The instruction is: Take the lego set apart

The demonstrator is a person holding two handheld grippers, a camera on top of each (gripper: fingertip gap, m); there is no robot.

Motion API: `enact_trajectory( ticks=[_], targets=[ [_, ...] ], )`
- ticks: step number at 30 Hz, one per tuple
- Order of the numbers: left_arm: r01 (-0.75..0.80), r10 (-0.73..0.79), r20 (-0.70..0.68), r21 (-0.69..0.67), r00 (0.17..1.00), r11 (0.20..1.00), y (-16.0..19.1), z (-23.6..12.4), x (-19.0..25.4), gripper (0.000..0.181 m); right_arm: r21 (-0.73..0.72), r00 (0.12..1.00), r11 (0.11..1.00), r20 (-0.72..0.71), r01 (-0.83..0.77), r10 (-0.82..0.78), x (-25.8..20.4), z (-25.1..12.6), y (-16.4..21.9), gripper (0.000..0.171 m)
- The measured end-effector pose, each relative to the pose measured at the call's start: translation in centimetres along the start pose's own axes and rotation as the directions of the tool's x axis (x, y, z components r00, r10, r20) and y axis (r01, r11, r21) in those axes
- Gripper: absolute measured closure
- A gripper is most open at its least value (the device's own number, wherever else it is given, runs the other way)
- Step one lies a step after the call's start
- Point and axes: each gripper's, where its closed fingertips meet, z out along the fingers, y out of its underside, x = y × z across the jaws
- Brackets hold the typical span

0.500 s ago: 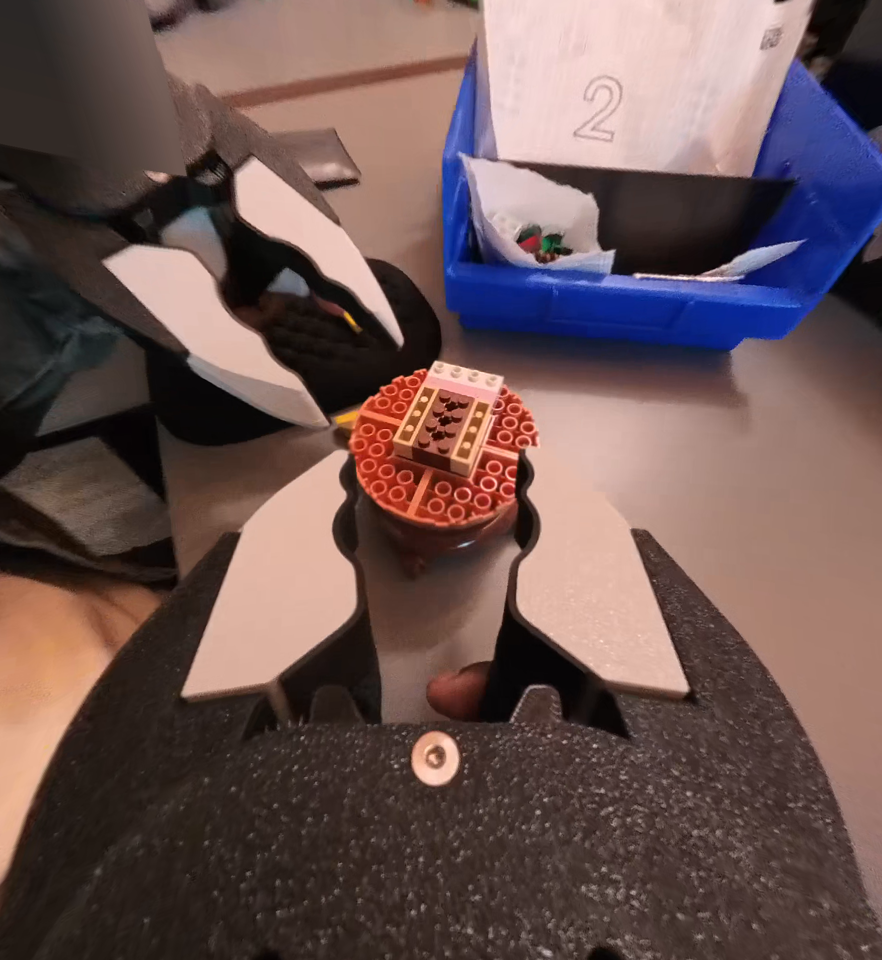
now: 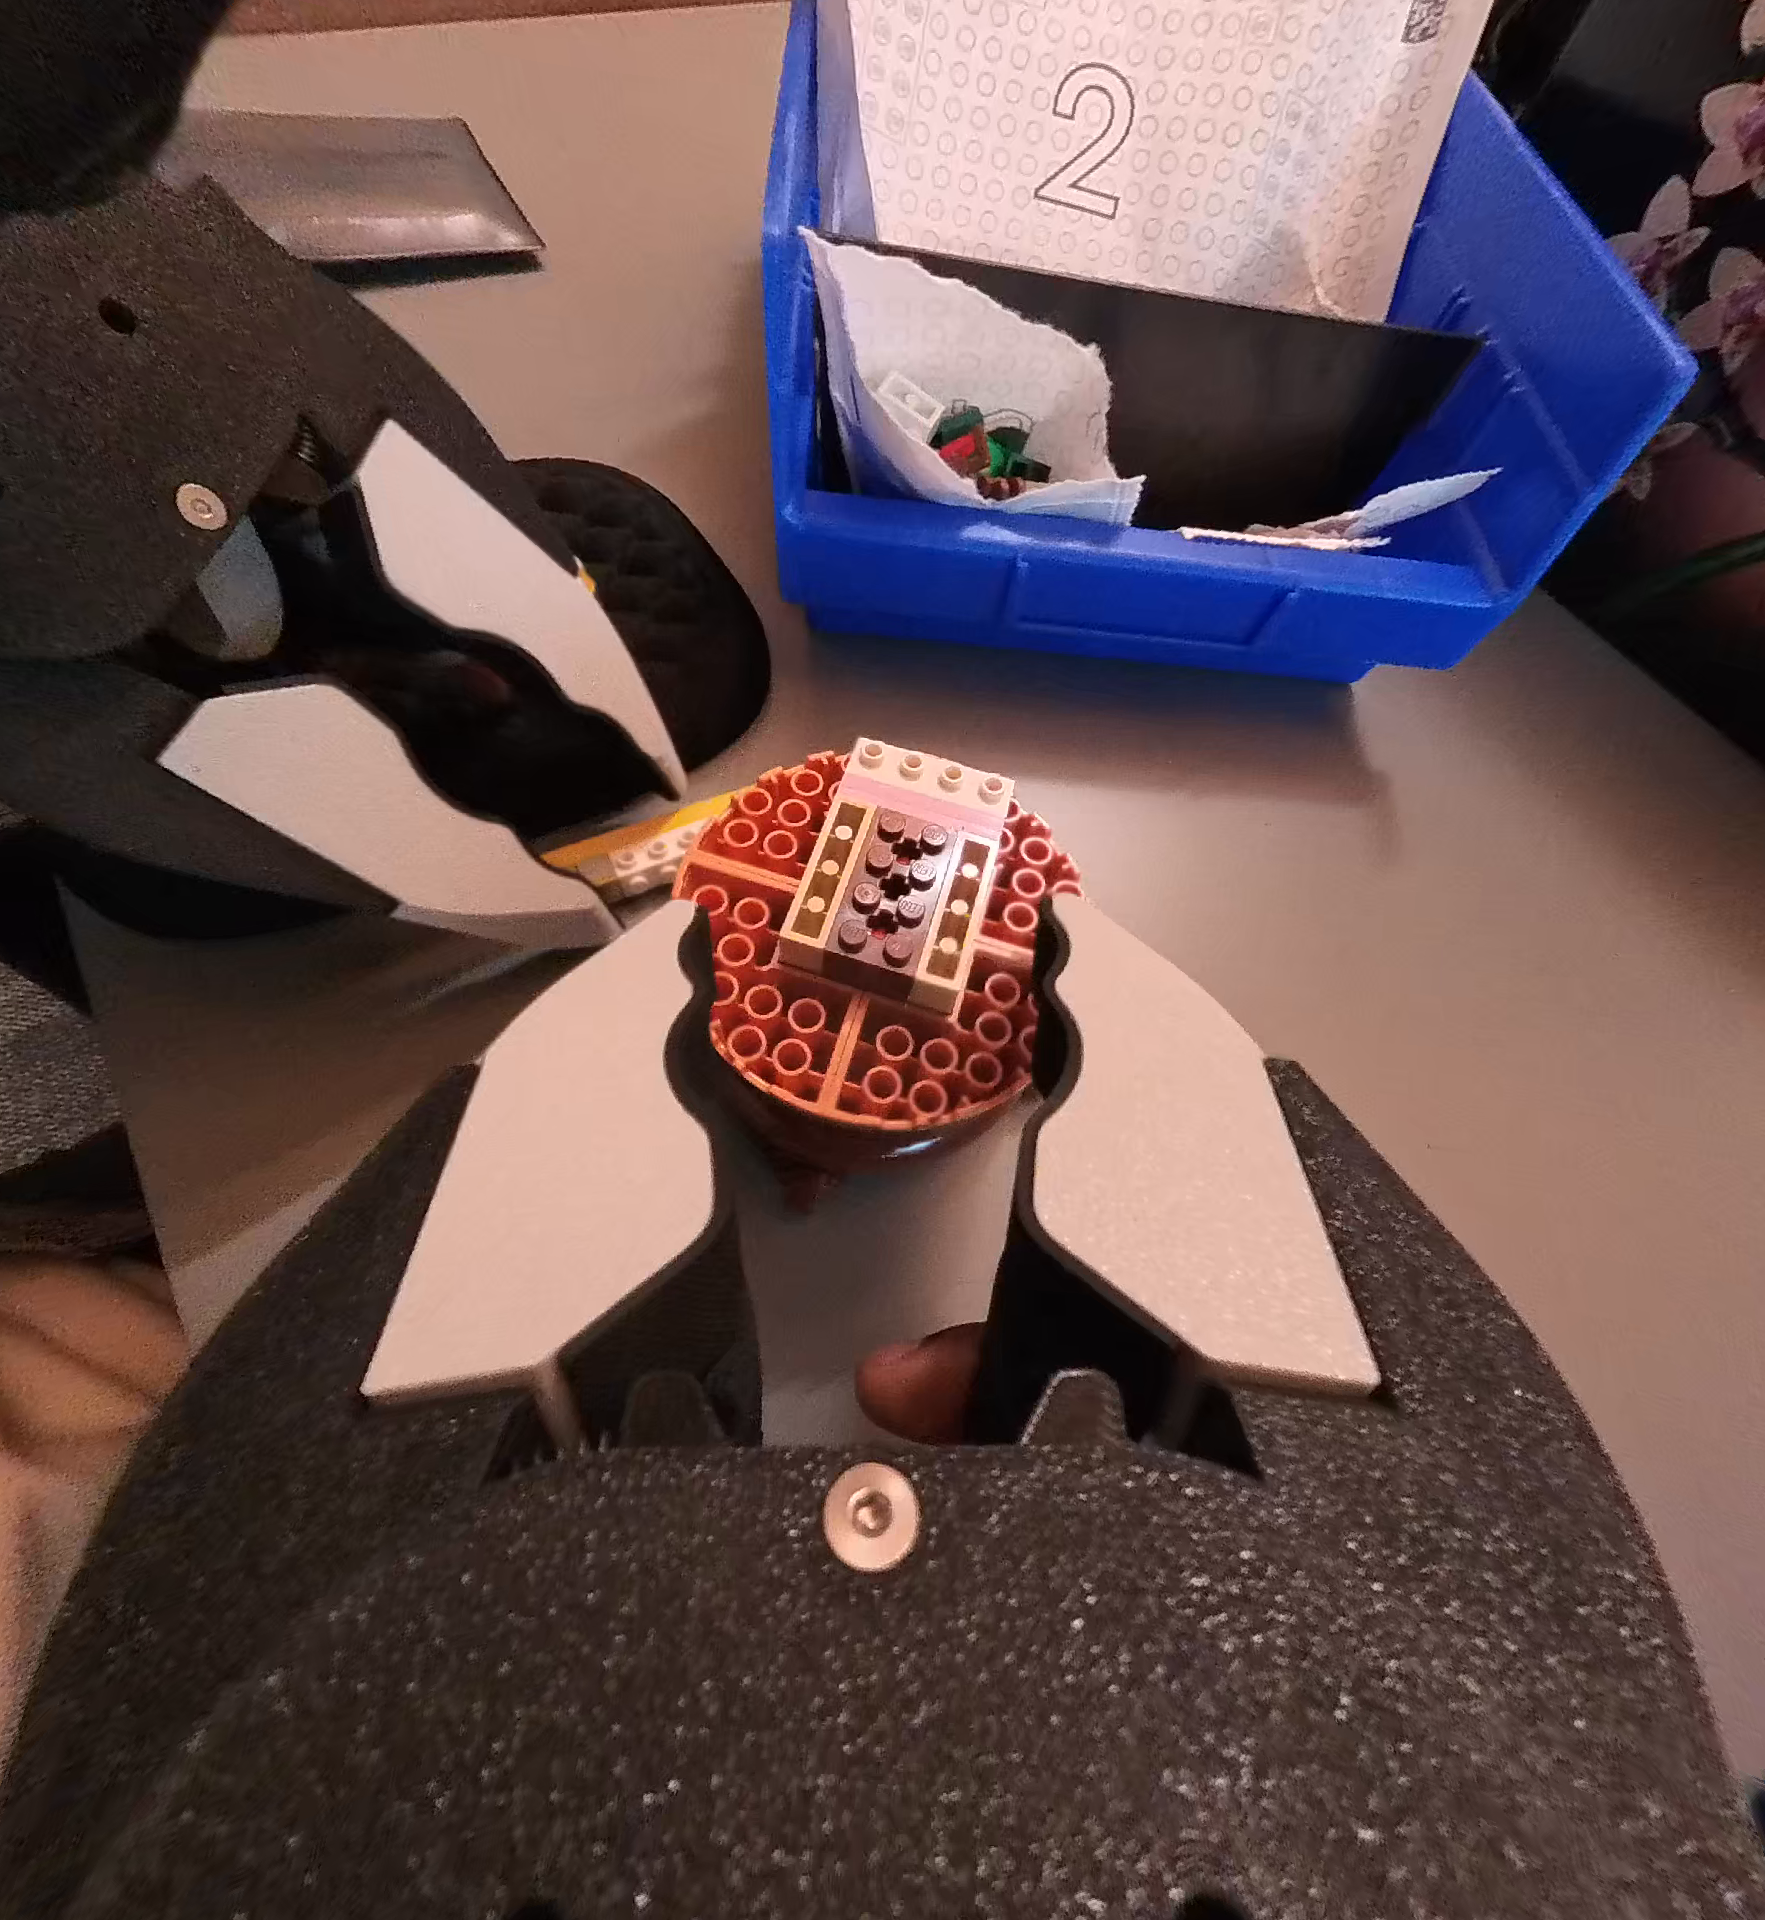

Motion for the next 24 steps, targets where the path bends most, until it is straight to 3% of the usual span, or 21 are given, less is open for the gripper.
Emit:
enact_trajectory(
  ticks=[2,6,8,11,14,16,19,22,24],
  targets=[
    [0.012,-0.012,0.014,-0.010,1.000,1.000,0.1,0.1,-0.3,0.155,-0.005,1.000,1.000,-0.008,0.016,-0.016,0.1,-0.2,0.1,0.114],
    [0.026,-0.026,-0.028,0.002,0.999,1.000,0.3,-0.2,-0.4,0.159,0.014,0.996,0.997,-0.038,0.076,-0.075,0.3,-1.2,-0.2,0.116],
    [0.045,-0.036,-0.078,0.114,0.996,0.992,-0.8,-1.0,-0.2,0.168,0.058,0.996,0.994,-0.006,0.088,-0.088,-0.2,-1.8,-0.9,0.117],
    [0.100,-0.040,-0.179,0.341,0.983,0.935,-3.5,-4.3,-0.3,0.169,0.189,0.976,0.976,0.166,0.107,-0.139,-2.7,-3.4,-2.2,0.121],
    [0.250,0.042,-0.489,0.516,0.871,0.819,-6.0,-9.0,2.5,0.169,0.326,0.939,0.934,0.250,0.149,-0.237,-4.1,-5.0,-3.5,0.132],
    [0.312,0.124,-0.632,0.532,0.765,0.787,-6.5,-10.9,4.1,0.169,0.400,0.908,0.899,0.284,0.179,-0.307,-4.7,-6.0,-4.2,0.134],
    [0.294,0.183,-0.683,0.520,0.708,0.802,-6.4,-11.3,5.3,0.169,0.453,0.844,0.875,0.392,0.171,-0.367,-6.0,-7.5,-4.9,0.133],
    [0.271,0.225,-0.705,0.518,0.672,0.811,-6.5,-11.5,6.2,0.169,0.417,0.807,0.881,0.428,0.223,-0.406,-6.7,-7.4,-4.4,0.134],
    [0.264,0.243,-0.719,0.515,0.651,0.816,-6.6,-11.6,6.6,0.169,0.405,0.788,0.876,0.433,0.263,-0.437,-7.1,-7.1,-3.9,0.144]
  ],
)
